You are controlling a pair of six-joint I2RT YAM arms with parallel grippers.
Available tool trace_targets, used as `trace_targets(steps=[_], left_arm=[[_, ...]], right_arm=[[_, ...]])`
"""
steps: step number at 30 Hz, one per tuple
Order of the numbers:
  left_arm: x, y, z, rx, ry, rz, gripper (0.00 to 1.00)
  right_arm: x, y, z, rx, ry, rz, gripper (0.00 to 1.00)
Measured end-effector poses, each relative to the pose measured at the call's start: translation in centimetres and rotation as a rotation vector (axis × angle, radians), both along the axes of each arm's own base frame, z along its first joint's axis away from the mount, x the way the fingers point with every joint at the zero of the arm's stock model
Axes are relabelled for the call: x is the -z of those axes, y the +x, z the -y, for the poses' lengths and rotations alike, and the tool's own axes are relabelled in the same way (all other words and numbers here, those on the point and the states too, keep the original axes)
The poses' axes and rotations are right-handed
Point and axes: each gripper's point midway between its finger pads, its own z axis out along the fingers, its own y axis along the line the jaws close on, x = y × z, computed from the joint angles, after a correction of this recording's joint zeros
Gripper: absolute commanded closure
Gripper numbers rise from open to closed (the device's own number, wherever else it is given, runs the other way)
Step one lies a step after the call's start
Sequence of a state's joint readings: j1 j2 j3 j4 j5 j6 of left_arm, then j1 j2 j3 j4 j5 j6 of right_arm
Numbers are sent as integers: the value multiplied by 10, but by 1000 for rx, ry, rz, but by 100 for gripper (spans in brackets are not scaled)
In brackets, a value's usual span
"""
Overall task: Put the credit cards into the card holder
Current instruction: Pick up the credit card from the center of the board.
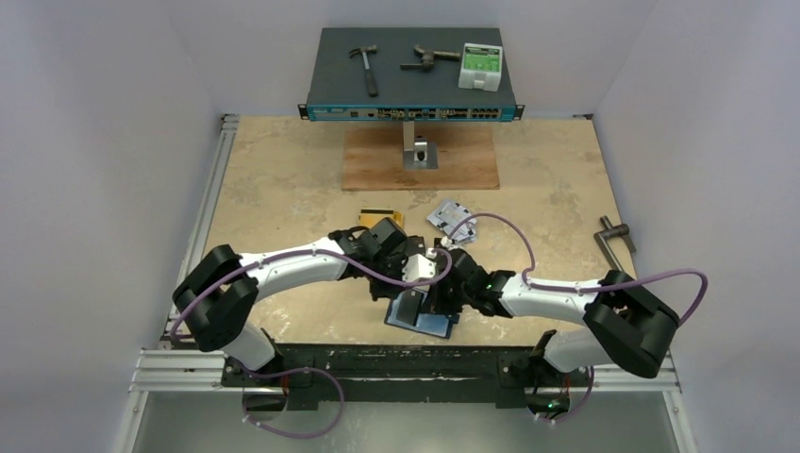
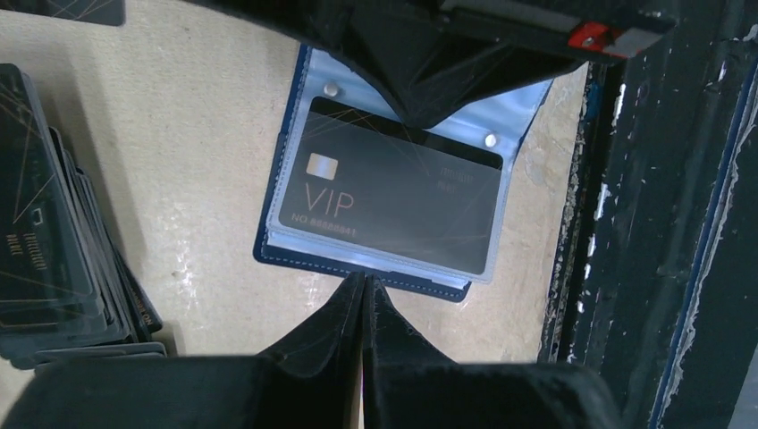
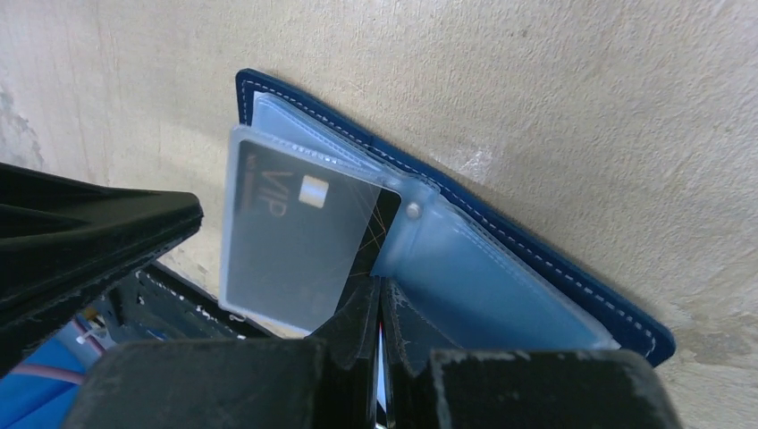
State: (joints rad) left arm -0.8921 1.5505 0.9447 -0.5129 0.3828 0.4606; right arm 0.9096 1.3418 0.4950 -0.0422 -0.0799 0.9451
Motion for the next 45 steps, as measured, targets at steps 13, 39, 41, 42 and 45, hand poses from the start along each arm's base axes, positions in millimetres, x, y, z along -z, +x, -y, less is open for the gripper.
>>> trace_targets(steps=[13,39,41,42,45], left_arm=[[15,0,13,-56,-100,9,100],[36,-19,42,103,-166,89,100],[36,-17,44,103,-172,94,100],[36,-17,45,104,-174,96,100],[36,-15,48,104,-181,106,100]], right_arm=[[3,-5,22,39,-91,-21,100],[2,-2,63,128,-245,-35,100],[2,-1,65,135,-254,-32,100],[2,-1,66,139,-257,-32,100],[-1,1,69,146,-269,-33,100]])
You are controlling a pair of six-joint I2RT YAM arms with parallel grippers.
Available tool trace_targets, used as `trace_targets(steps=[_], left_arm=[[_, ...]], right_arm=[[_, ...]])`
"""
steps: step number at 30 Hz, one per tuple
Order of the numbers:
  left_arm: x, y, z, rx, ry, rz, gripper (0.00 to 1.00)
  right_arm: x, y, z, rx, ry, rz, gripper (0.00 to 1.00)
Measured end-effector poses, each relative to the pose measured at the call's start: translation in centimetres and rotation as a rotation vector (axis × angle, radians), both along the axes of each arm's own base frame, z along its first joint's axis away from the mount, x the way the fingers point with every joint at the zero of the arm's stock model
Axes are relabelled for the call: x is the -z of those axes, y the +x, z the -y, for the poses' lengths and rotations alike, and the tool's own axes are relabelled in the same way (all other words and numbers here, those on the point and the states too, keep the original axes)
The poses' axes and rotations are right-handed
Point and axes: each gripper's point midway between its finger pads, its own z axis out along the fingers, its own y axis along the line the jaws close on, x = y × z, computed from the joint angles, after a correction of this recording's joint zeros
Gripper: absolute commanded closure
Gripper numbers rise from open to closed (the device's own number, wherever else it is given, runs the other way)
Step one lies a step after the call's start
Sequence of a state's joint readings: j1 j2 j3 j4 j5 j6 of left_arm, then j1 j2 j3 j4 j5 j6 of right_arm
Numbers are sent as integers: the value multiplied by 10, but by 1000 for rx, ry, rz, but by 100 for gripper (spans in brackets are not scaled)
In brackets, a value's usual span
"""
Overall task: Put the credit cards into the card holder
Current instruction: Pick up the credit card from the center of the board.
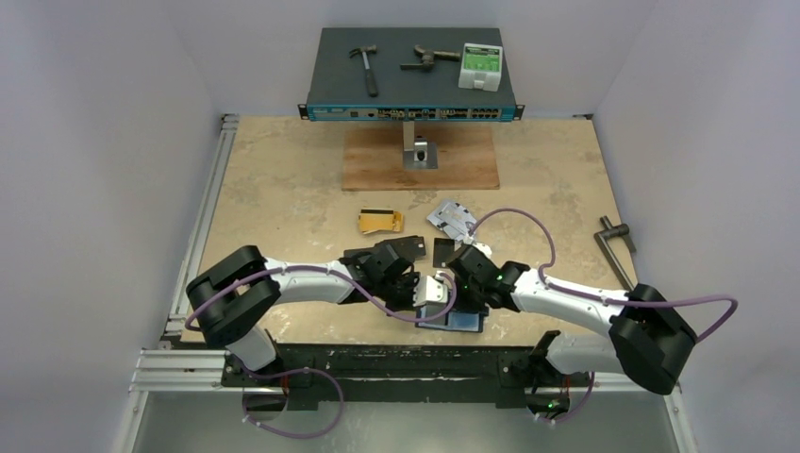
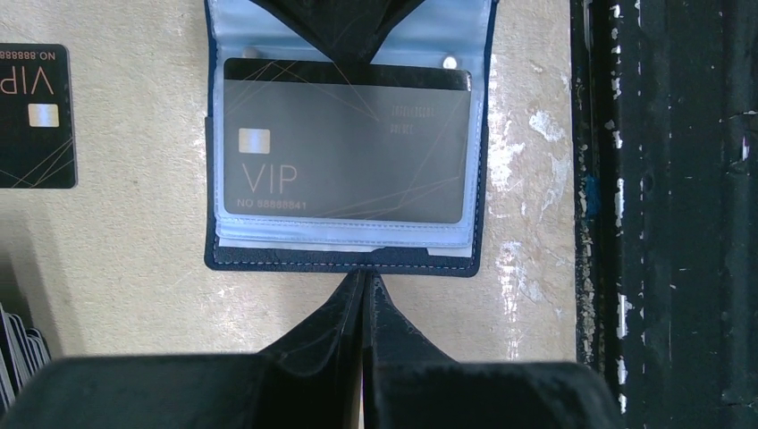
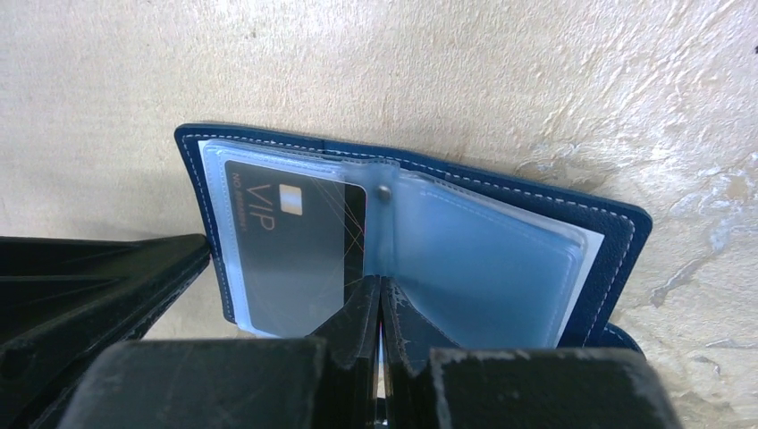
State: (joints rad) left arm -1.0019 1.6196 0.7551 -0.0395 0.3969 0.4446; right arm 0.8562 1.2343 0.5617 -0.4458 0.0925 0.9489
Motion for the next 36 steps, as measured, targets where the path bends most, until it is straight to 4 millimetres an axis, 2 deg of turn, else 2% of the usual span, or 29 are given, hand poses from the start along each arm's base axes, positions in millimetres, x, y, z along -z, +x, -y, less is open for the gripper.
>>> trace_targets(steps=[12,30,36], left_arm=[[1,2,5,-9,-14,0,100],[0,3,6,-2,-20,6,100],[-1,2,2,8,-4,25,98]], right_arm=[[3,5,-3,-20,-33,-7,100],[-2,8,-13,-44,22,33,100],[-18,6,-14,-18,93,70,98]])
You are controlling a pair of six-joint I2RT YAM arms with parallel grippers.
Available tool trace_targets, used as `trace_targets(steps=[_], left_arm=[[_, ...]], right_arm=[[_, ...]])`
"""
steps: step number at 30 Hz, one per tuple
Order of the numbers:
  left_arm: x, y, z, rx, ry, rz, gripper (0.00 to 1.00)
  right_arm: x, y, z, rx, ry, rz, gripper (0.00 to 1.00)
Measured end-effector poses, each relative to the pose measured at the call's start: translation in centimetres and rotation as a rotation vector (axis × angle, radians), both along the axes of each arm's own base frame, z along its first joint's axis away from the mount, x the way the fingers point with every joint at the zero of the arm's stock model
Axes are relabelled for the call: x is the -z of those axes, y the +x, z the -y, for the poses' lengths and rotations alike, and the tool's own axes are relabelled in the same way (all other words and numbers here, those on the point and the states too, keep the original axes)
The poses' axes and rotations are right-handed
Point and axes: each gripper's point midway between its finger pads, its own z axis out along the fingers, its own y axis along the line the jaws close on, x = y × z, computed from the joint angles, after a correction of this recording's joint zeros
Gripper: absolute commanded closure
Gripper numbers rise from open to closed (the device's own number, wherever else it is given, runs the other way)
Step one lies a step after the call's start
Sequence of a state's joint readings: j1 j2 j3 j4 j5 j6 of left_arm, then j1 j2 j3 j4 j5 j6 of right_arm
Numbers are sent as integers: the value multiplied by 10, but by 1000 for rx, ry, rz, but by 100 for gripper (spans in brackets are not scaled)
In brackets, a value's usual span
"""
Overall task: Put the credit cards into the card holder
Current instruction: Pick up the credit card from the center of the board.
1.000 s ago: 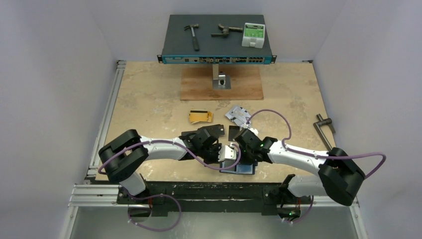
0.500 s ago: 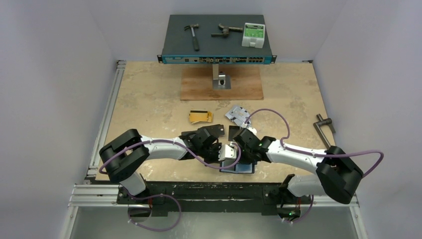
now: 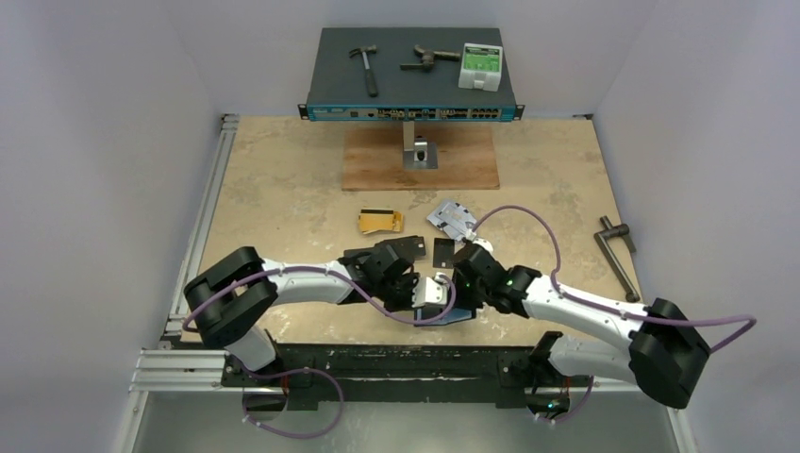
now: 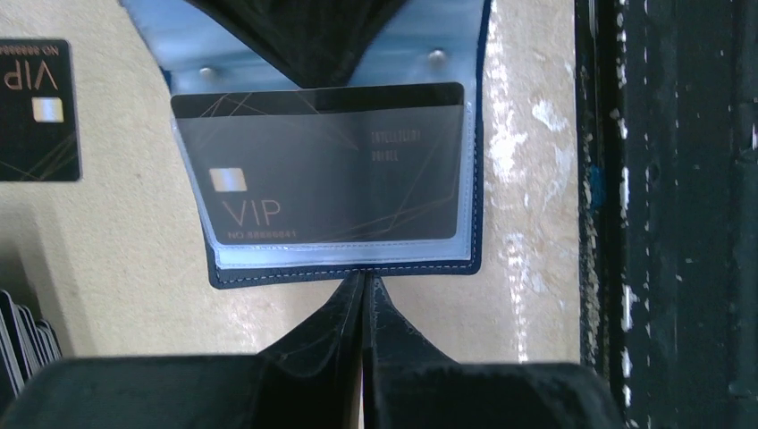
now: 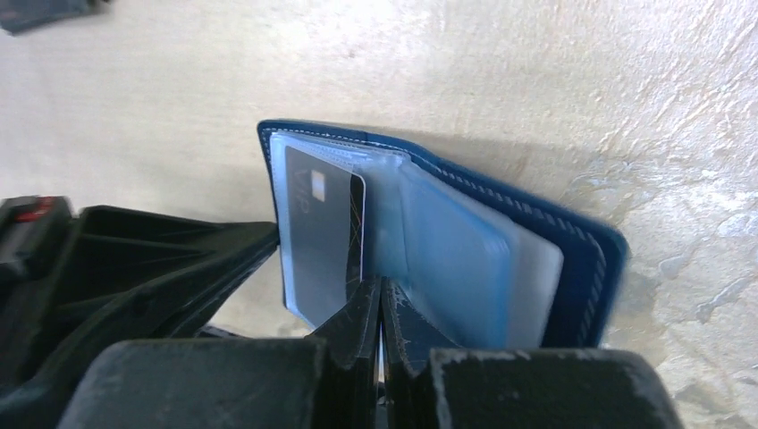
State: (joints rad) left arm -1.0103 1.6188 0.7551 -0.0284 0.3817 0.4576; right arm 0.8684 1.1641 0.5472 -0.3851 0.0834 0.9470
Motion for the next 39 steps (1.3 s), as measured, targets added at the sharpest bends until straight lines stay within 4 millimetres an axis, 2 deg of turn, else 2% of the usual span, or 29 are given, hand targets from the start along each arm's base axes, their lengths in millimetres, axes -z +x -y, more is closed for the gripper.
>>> trace_targets(steps=[3,5,6,9,13,16,17,18,19,20,21,24,26,28,32,35,39], left_arm=[[-2,-4,-11,-3,46,-9,95],[-8,-5,-17,-8,67,-13,92],[-13,-5,-19,-13,69,-11,86],[-36,-1,-23,-30,58,-5,81],[-74,16,-26,-85,28,6,78],[-99,34,-28,-138,28,28,75],[-107,40,-29,-155,30,46,75],[-114,45,-31,-168,31,67,65],[-120,48,-33,-179,33,86,46],[-124,51,-35,-185,37,106,23],[-127,53,-38,-189,42,121,14],[-126,66,-46,-228,63,135,7],[-119,81,-52,-256,103,123,5],[-108,101,-51,-275,141,125,3],[-85,126,-44,-284,191,154,2],[-79,145,-29,-272,204,176,2],[-86,175,-2,-278,158,236,2]], right_arm=[[-14,2,-3,20,50,28,91],[-22,3,-3,32,74,43,82],[-26,3,-2,37,83,50,80],[-30,5,3,53,85,60,76],[-26,11,22,96,25,59,64],[-39,34,40,161,14,104,51],[-49,49,47,195,19,138,45],[-59,63,54,224,23,170,40],[-68,76,59,247,27,201,38],[-77,90,64,269,33,235,35],[-84,102,67,281,38,260,31],[-94,149,77,312,39,314,25],[-86,176,83,321,27,314,21],[-69,193,89,325,9,297,18],[-37,213,97,321,-6,242,14],[-22,224,101,318,8,225,14],[-14,239,100,308,52,228,16]])
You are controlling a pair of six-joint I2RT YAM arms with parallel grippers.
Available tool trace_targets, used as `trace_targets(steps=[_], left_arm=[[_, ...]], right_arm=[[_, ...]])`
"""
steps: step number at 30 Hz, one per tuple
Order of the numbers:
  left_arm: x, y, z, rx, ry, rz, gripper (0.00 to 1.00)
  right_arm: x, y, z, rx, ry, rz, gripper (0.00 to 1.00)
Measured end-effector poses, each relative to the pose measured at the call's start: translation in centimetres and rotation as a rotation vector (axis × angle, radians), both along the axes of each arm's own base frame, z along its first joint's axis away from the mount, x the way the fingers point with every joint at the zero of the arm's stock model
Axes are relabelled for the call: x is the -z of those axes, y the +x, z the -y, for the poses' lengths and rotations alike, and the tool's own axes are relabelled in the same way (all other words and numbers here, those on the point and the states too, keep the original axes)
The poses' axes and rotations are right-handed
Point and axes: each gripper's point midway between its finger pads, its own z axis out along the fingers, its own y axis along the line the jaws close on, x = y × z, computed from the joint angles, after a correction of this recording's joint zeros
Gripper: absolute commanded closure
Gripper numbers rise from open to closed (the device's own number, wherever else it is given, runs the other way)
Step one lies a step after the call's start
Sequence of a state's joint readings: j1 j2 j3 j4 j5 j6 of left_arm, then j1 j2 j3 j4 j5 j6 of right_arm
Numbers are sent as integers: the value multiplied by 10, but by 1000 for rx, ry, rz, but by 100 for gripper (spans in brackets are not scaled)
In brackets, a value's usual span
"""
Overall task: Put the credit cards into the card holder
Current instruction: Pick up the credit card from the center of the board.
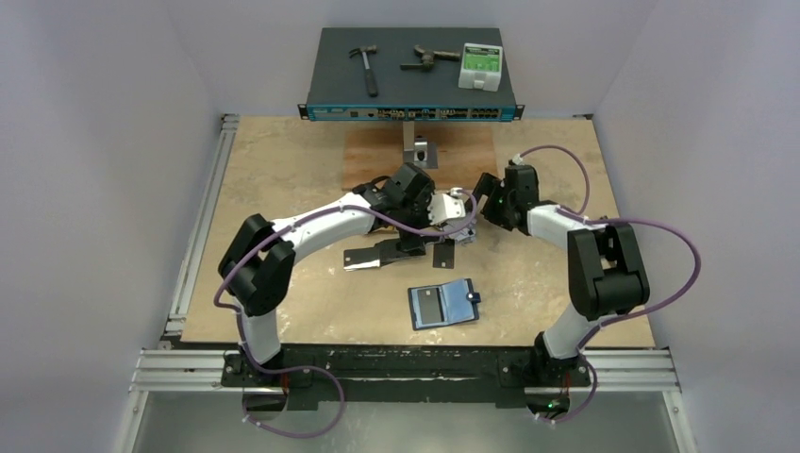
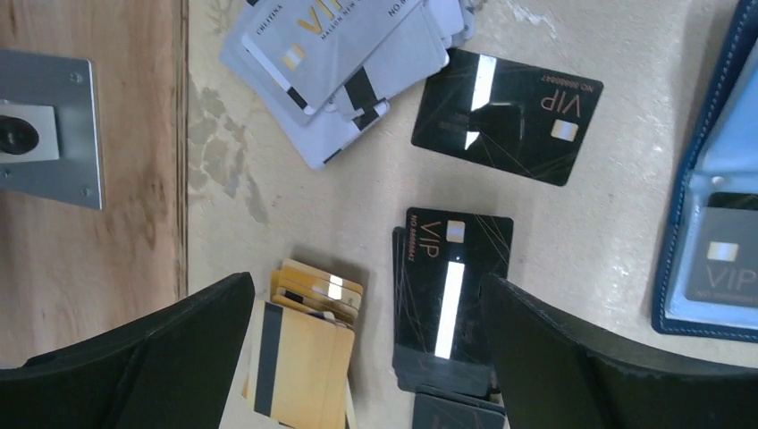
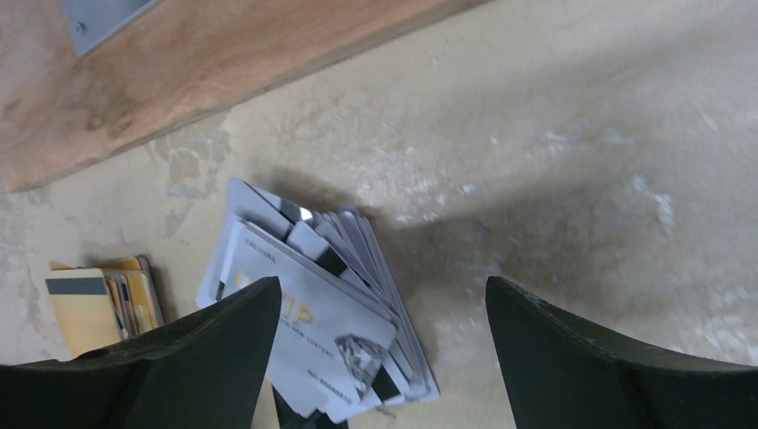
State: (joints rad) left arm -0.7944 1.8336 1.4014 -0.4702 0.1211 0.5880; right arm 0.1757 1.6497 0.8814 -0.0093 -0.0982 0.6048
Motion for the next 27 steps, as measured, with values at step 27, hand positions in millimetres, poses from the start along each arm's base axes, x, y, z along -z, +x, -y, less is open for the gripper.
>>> trace_targets(steps=[27], left_arm=[[19,104,67,-88,-63,271,4]], right_arm=[[9,-2,-28,-126,146,97,26]])
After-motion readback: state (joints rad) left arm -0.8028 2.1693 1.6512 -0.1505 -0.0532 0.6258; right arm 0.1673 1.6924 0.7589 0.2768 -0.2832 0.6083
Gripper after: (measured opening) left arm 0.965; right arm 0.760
